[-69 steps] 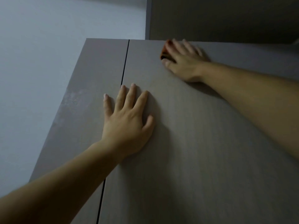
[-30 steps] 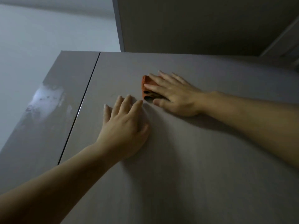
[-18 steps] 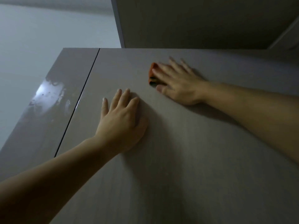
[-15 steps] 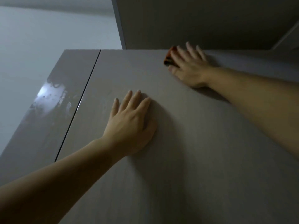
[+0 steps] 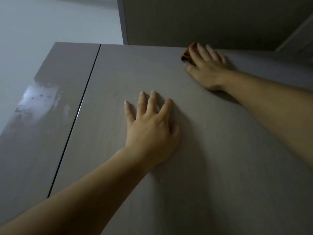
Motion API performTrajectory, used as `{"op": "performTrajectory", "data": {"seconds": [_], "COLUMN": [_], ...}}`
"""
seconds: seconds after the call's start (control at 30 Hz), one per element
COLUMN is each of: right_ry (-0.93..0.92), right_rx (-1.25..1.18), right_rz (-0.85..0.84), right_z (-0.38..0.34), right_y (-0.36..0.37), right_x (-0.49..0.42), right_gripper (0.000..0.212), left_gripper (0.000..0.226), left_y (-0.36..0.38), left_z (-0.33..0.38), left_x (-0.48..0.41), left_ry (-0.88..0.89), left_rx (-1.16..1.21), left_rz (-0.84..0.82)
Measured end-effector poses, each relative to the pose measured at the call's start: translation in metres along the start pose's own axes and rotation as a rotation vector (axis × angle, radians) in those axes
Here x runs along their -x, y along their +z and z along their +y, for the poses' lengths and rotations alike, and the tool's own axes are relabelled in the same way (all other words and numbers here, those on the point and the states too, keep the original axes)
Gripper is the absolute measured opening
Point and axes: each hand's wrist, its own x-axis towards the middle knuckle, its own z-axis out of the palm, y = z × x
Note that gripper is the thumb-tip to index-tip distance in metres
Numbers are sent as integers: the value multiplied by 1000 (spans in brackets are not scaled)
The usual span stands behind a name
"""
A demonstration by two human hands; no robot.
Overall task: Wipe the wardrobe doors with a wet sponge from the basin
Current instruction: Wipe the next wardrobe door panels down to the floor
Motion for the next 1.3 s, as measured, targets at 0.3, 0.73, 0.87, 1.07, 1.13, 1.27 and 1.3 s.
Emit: {"op": "performTrajectory", "data": {"seconds": [0.3,0.73,0.87,1.07,1.13,1.27,1.3], "right_ry": [105,45,-266,-30,-20,-339,-359], "right_rx": [-10,-33,31,-36,-36,45,58], "right_rz": [-30,-9,-16,-30,-22,-24,-31], "right_z": [31,54,49,97,95,97,105], "right_y": [-3,1,20,1,0,18,17], "right_x": [2,3,52,8,11,55,53], "right_gripper": [65,66,76,65,66,68,67], "left_gripper": [69,77,78,70,71,72,72], "left_y": [4,2,0,10,14,17,18], "left_z": [-2,4,23,89,102,105,104], "left_x": [-1,1,1,-5,-7,-6,-5], "left_ry": [18,-32,-78,52,63,58,60], "left_rx": [11,-24,-92,-24,-30,-105,-127], "left_rz": [57,57,49,57,18,-12,-19]}}
